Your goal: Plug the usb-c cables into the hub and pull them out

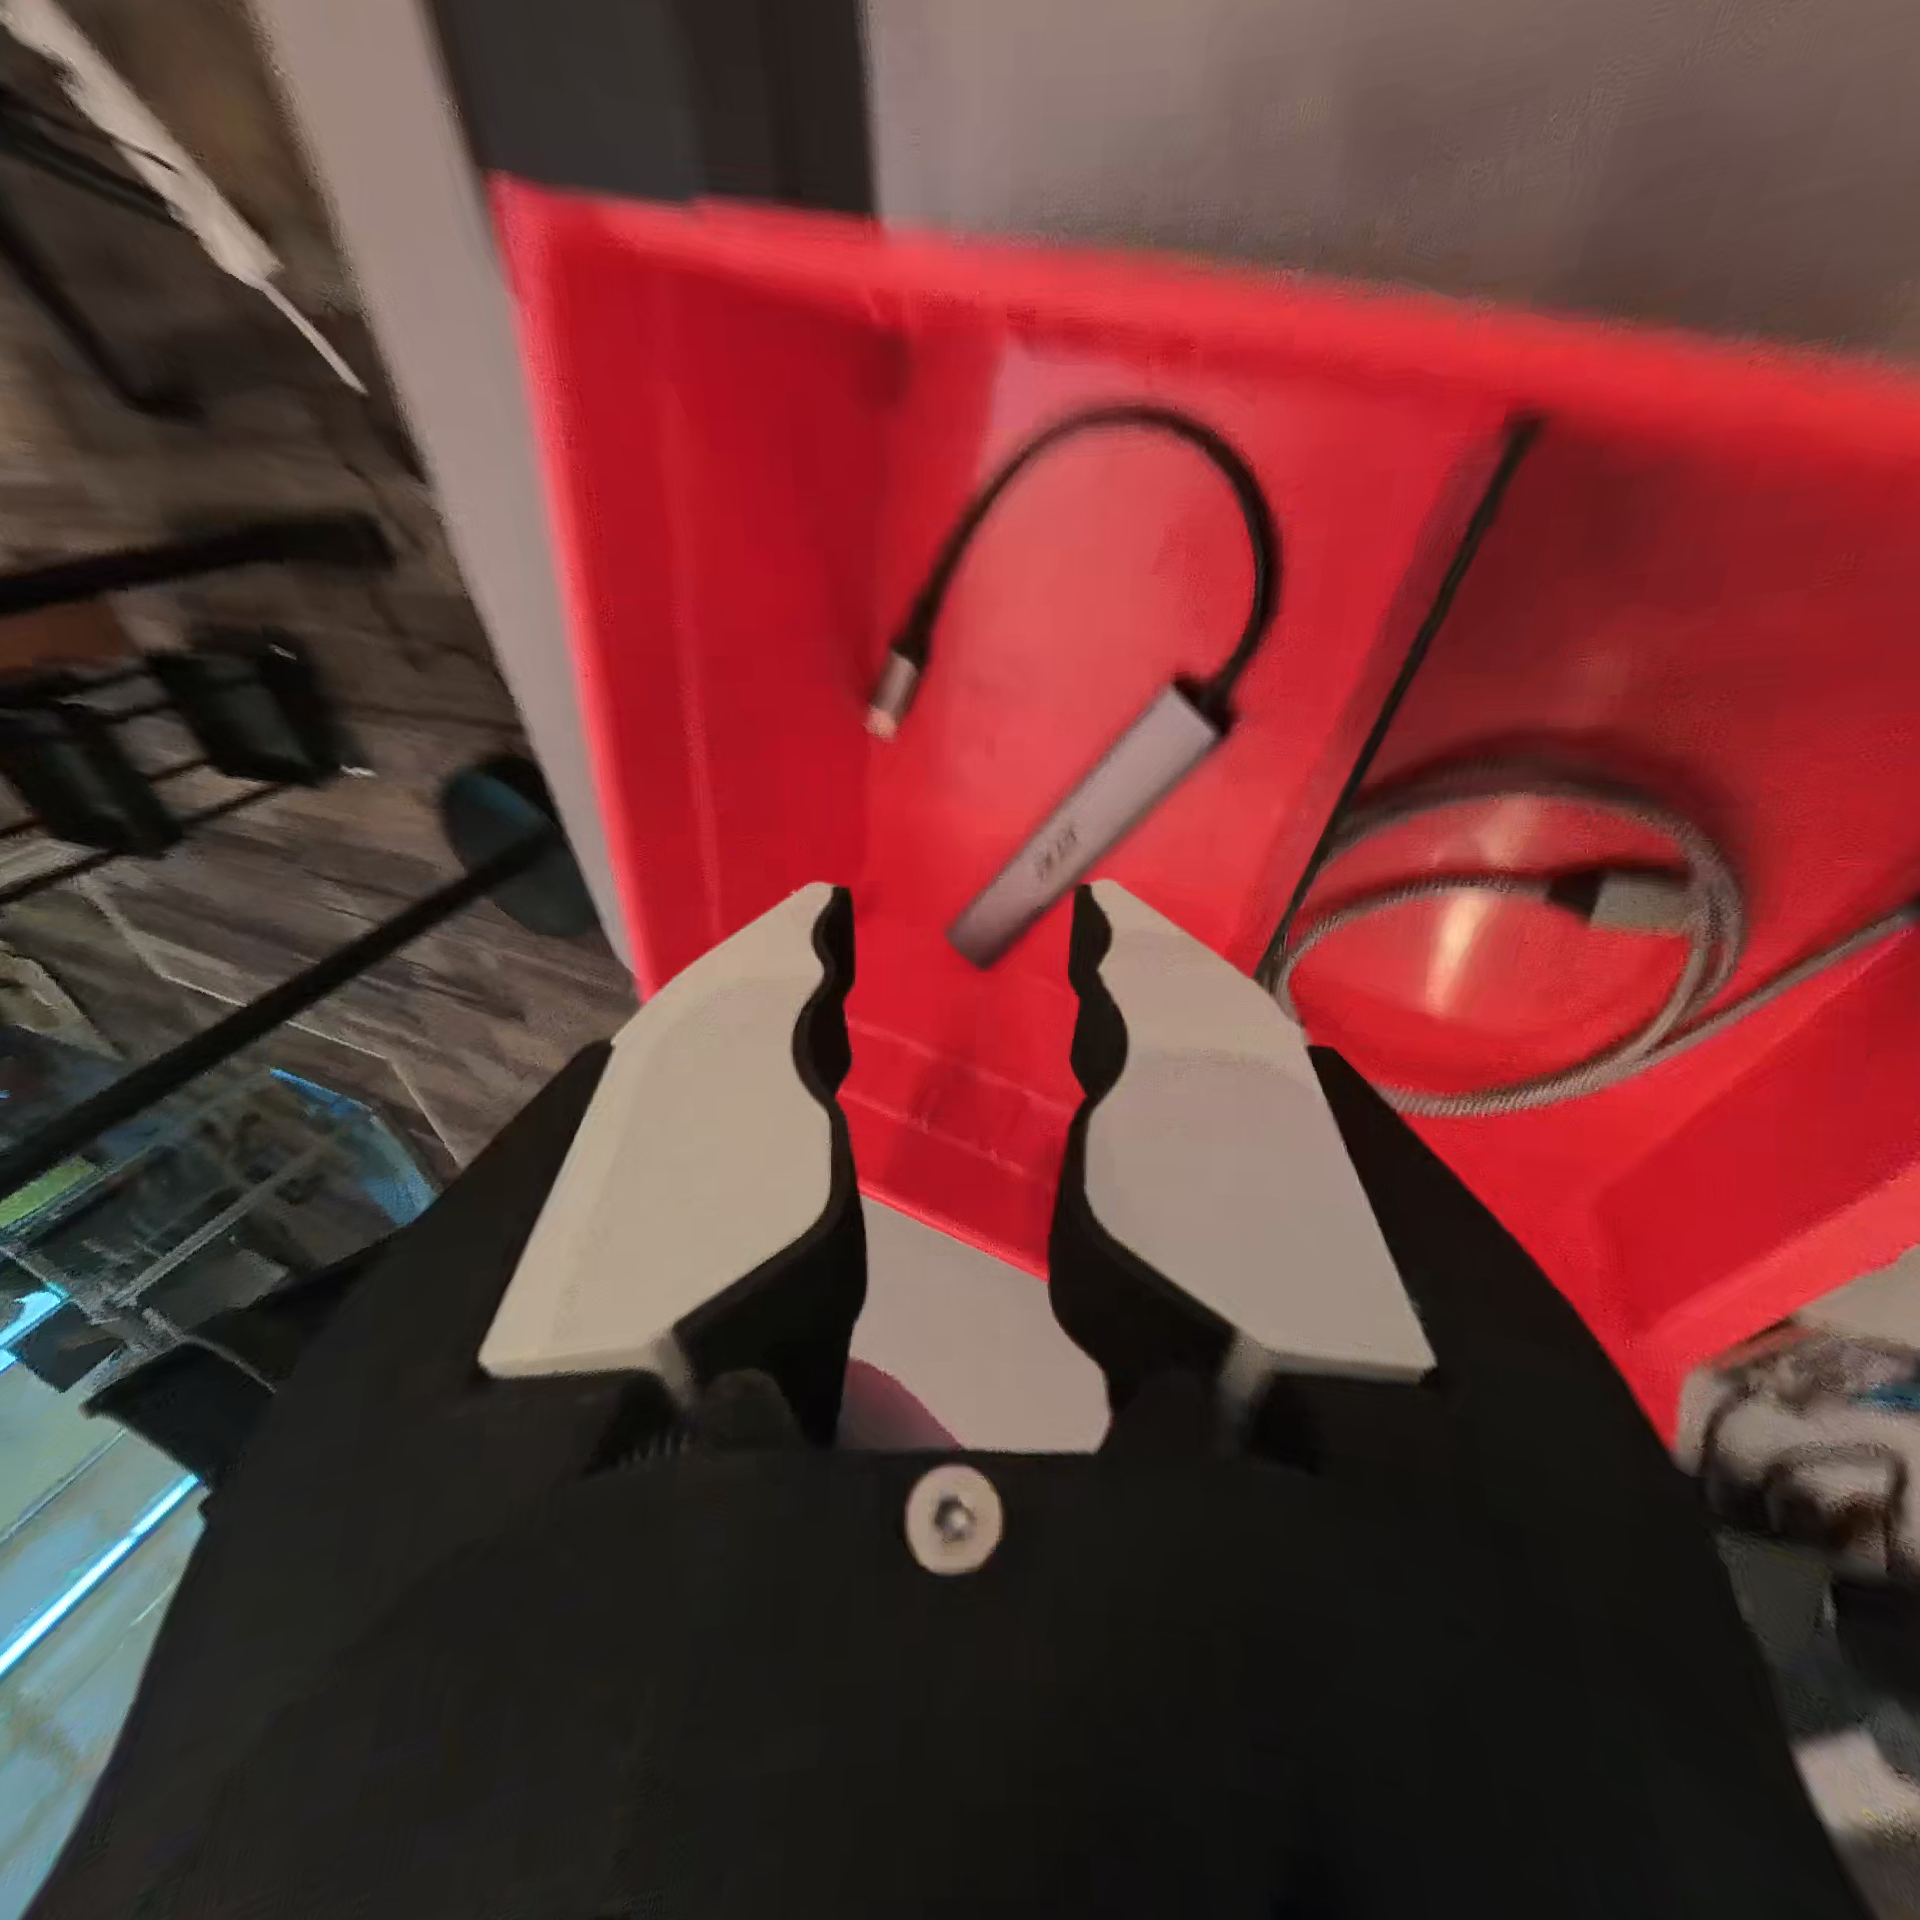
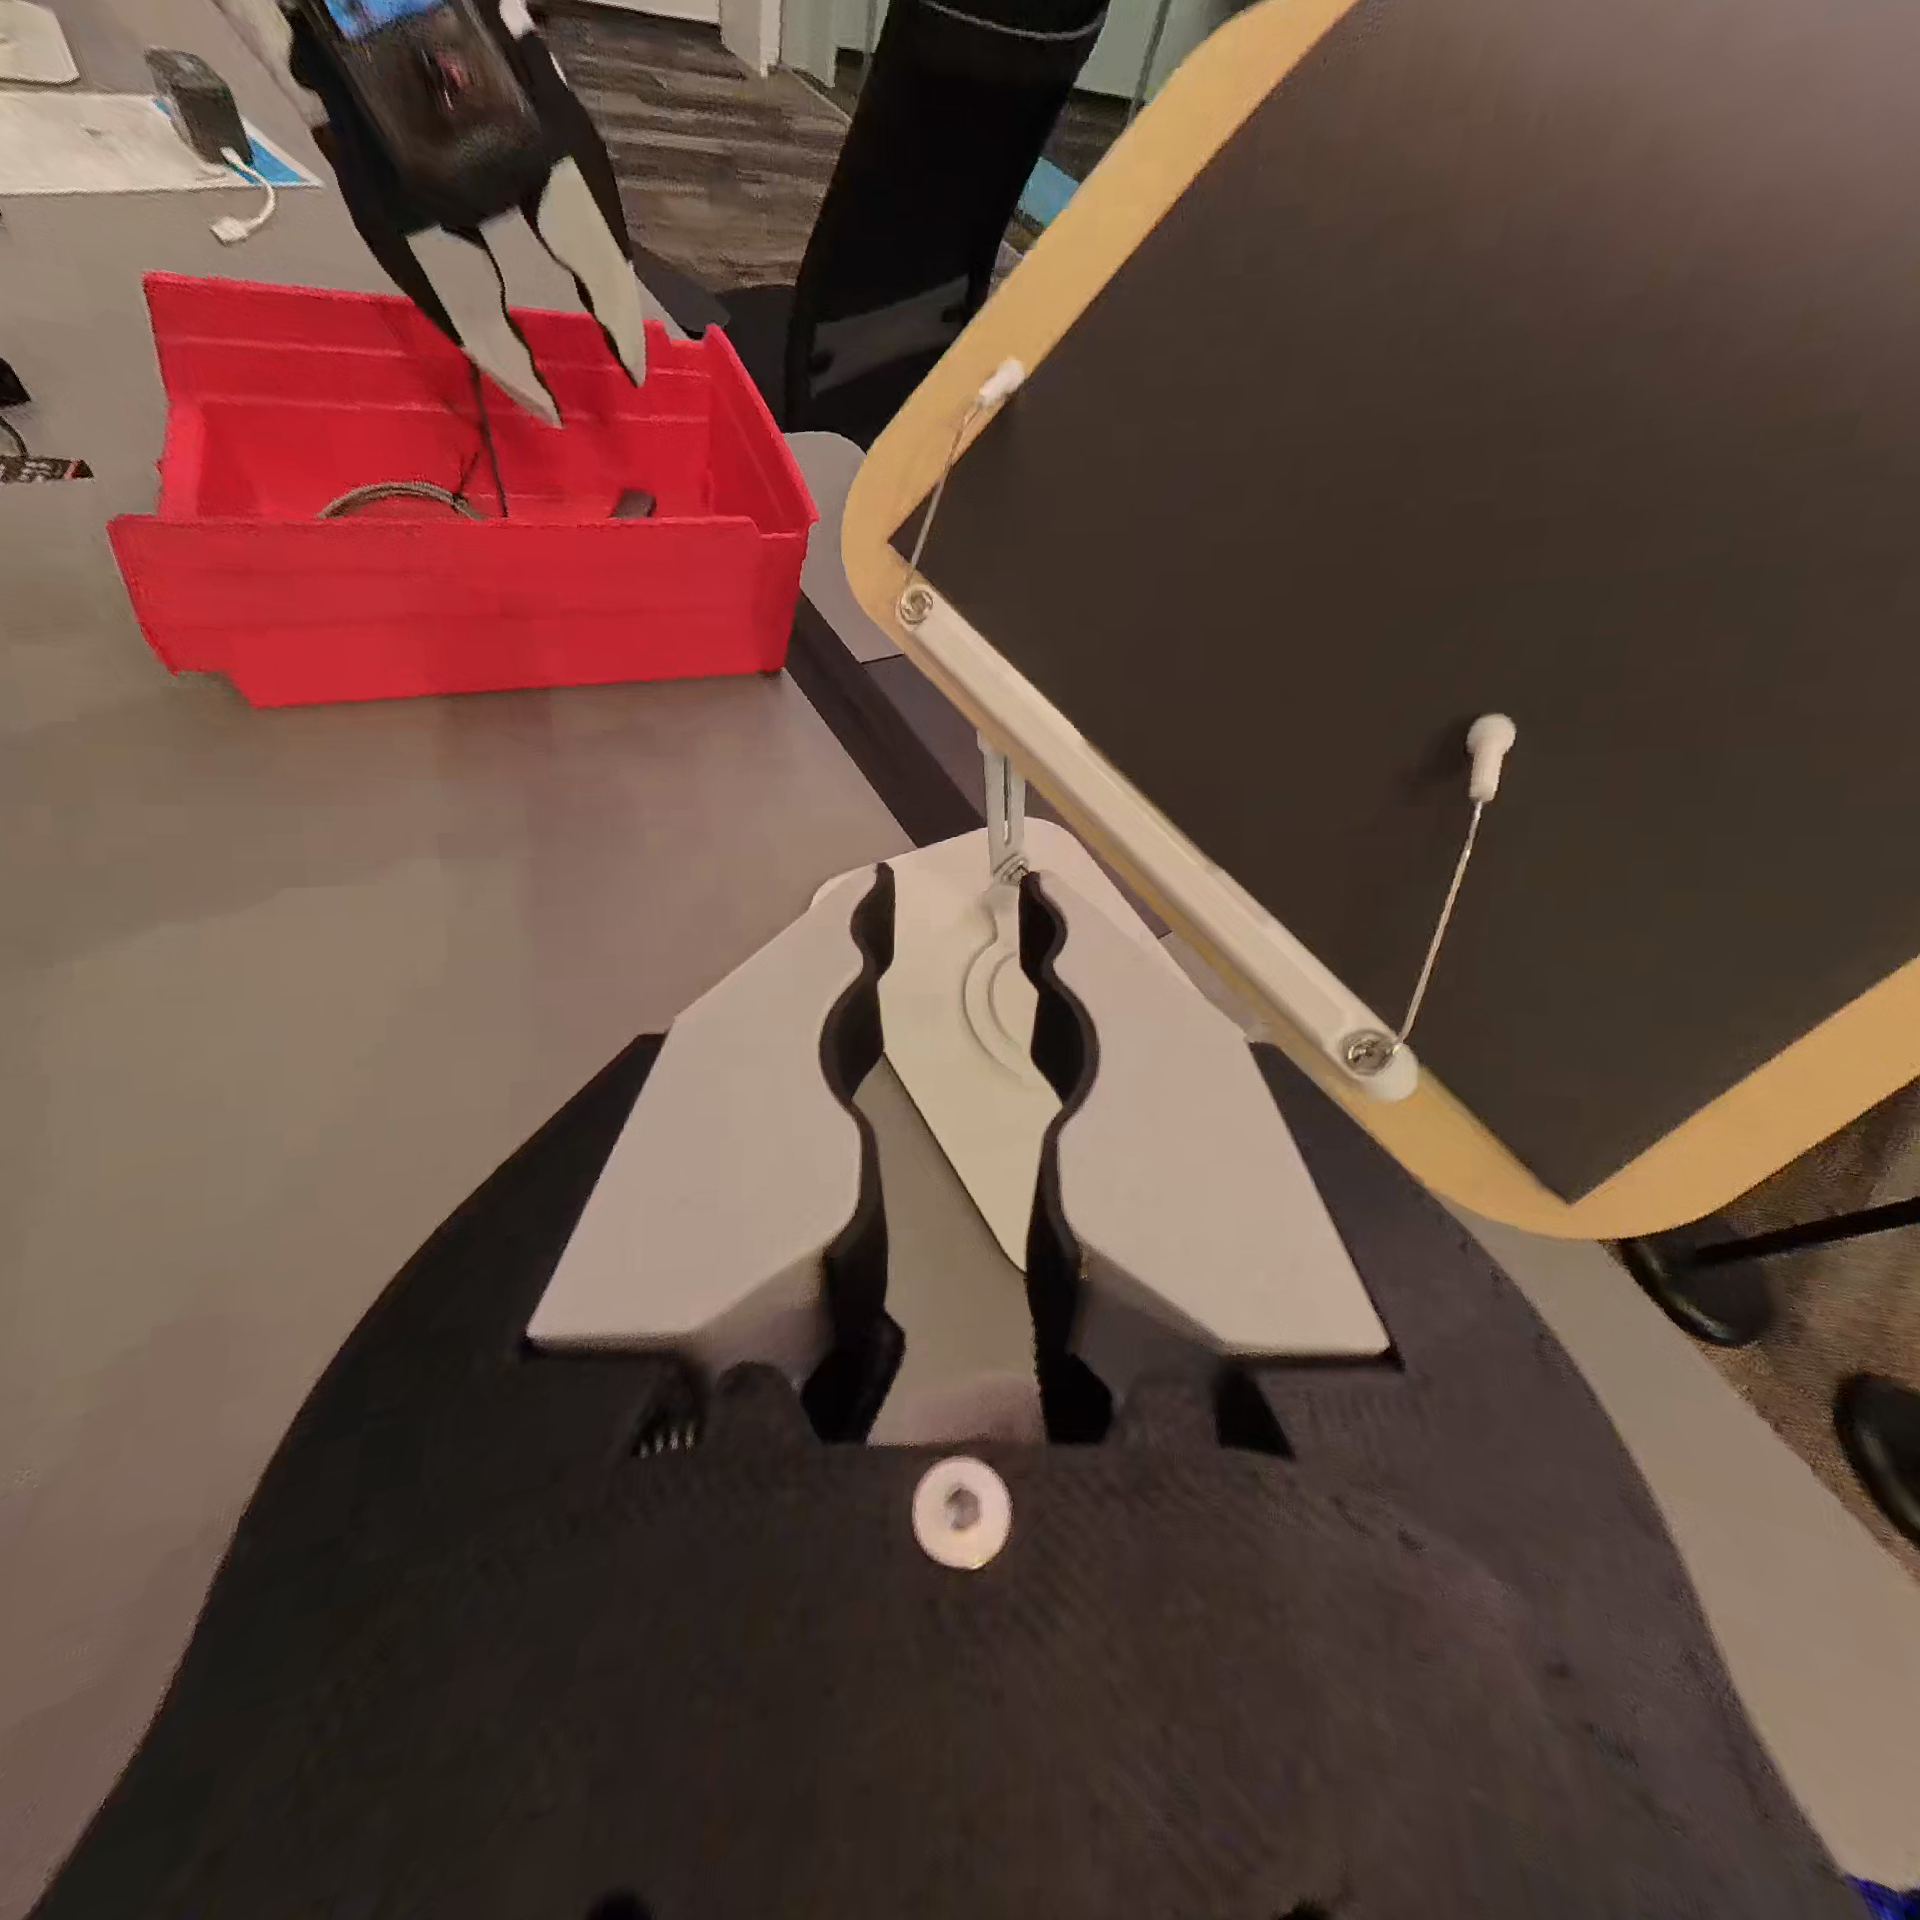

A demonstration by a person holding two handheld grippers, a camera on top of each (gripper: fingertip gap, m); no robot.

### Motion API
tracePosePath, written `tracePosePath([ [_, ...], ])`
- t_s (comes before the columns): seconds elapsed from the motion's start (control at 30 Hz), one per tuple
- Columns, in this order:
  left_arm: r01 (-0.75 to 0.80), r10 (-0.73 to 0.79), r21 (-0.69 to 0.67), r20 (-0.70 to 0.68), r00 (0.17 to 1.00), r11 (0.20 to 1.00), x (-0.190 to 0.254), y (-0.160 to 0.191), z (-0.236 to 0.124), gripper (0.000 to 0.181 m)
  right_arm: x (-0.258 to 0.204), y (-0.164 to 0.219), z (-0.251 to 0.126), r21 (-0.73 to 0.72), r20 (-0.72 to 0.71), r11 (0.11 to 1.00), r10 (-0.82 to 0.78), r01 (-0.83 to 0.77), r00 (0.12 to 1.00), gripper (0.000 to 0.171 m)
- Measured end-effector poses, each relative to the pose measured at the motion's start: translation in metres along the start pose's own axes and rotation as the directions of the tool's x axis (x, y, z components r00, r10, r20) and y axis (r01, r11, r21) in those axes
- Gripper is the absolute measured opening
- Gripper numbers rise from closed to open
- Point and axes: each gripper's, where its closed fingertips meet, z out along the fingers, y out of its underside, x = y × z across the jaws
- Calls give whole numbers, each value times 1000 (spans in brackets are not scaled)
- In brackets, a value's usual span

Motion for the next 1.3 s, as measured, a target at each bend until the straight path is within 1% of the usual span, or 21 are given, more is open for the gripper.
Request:
tracePosePath([
  [0.03,-30,28,-53,-38,999,998,3,11,13,40,3,6,2,-10,-2,1000,8,-8,1000,21],
  [0.07,-50,44,-72,-81,996,996,7,16,24,39,6,11,4,-25,-9,1000,8,-8,1000,21],
  [0.13,-108,96,-100,-123,988,989,10,19,43,37,10,16,6,-30,-14,1000,8,-8,1000,21],
  [0.2,-132,113,-113,-159,981,985,11,22,60,34,10,20,6,-23,0,1000,19,-19,1000,21],
  [0.27,-158,124,-145,-219,968,977,17,31,73,34,14,24,7,-30,-4,999,17,-17,1000,21],
  [0.3,-162,115,-159,-269,956,974,25,36,78,34,15,27,7,-32,0,999,17,-17,1000,21],
  [0.37,-168,103,-179,-323,941,969,33,46,87,34,16,27,7,-21,12,999,32,-32,999,21],
  [0.43,-151,94,-152,-331,939,977,32,45,92,39,17,28,8,-17,13,999,41,-41,999,21],
  [0.53,-134,85,-119,-352,932,984,33,38,97,34,18,33,10,-34,8,999,31,-30,999,21],
  [0.6,-211,145,-149,-363,921,966,39,41,106,35,17,36,12,-43,10,999,32,-31,999,21],
  [0.63,-233,161,-155,-376,912,960,40,40,106,33,17,37,13,-45,11,999,31,-31,999,21],
  [0.67,-239,171,-148,-365,915,960,38,39,107,35,17,37,13,-46,11,998,31,-30,999,21],
  [0.7,-237,167,-146,-378,910,960,41,39,106,31,17,37,13,-47,10,998,29,-29,1000,21],
  [0.83,-219,158,-135,-358,920,967,42,39,105,27,20,39,12,-53,-5,998,23,-23,1000,21],
  [0.93,-149,112,-98,-310,944,984,38,35,105,25,21,40,13,-58,-5,998,21,-22,1000,21],
  [1.03,-95,68,-90,-269,961,991,35,37,104,25,21,42,13,-69,-15,998,9,-10,1000,21],
  [1.13,-37,21,-66,-223,975,997,27,39,97,25,23,43,12,-73,-23,997,3,-5,1000,21],
  [1.3,15,-22,-48,-139,990,999,12,46,75,24,22,42,11,-68,-20,998,2,-4,1000,21],
])
